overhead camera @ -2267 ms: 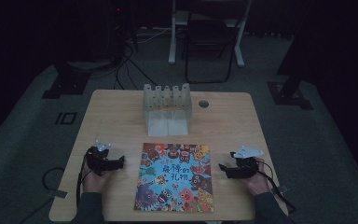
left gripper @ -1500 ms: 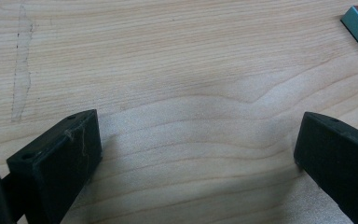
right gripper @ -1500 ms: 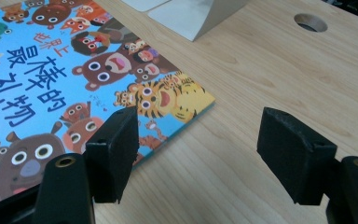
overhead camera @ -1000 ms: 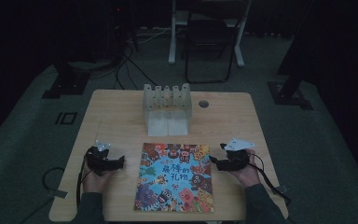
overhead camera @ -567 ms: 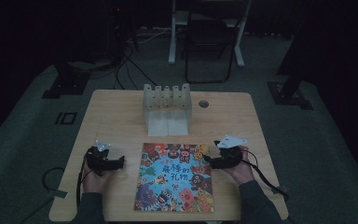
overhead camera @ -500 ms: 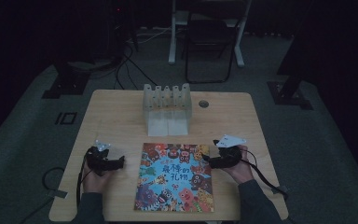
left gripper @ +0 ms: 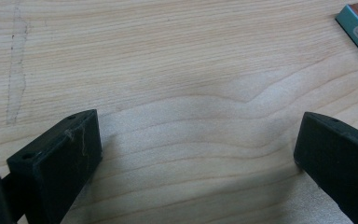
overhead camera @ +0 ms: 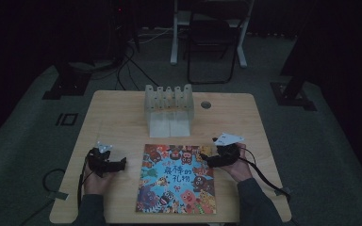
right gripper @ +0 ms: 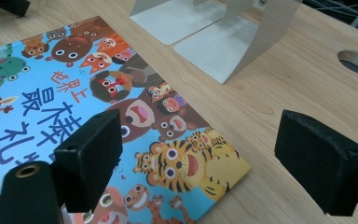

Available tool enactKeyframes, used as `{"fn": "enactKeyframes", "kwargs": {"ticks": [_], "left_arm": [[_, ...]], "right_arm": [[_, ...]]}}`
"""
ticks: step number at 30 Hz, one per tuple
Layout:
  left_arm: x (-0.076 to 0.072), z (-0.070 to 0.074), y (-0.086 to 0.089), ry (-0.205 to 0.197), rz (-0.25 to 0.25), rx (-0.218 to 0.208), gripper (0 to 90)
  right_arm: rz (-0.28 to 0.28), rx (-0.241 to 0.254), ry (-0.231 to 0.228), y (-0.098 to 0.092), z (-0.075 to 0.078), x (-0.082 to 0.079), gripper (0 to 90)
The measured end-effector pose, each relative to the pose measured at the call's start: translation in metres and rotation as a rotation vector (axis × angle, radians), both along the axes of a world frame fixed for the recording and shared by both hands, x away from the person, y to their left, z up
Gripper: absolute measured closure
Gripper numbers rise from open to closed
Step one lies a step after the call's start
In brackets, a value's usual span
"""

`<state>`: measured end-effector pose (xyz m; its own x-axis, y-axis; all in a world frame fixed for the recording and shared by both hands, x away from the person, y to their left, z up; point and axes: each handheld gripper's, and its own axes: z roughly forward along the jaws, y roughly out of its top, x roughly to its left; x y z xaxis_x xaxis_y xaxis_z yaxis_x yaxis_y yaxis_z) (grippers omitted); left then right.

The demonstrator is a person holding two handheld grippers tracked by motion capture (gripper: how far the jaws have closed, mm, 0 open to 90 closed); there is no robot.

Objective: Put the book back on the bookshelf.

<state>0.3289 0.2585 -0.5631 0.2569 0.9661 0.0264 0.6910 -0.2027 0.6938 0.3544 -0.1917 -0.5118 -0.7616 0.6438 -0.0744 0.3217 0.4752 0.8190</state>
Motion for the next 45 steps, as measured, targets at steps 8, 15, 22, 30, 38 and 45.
{"fn": "enactKeyframes", "kwargs": {"ticks": [8,15,22,30,38,45], "left_arm": [[-0.003,0.0,-0.003,-0.017,0.006,-0.005,6.8],[-0.006,0.001,-0.006,-0.031,-0.02,-0.009,14.9],[-0.011,0.001,-0.011,-0.033,-0.064,-0.01,15.5],[-0.014,0.001,-0.014,-0.032,-0.07,-0.008,14.2],[-0.027,0.005,-0.025,-0.041,-0.147,0.003,26.4],[-0.053,0.019,-0.047,-0.129,-0.265,-0.046,26.0]], "right_arm": [[0.007,-0.002,0.034,0.007,-0.014,0.011,12.4],[-0.001,-0.014,0.091,0.011,-0.028,0.025,12.2],[-0.017,0.031,0.145,0.002,-0.04,0.033,13.5],[-0.01,0.042,0.186,-0.001,-0.048,0.039,13.9],[-0.007,0.065,0.214,-0.001,-0.051,0.042,14.0],[-0.006,0.077,0.238,-0.002,-0.052,0.043,14.3]]}}
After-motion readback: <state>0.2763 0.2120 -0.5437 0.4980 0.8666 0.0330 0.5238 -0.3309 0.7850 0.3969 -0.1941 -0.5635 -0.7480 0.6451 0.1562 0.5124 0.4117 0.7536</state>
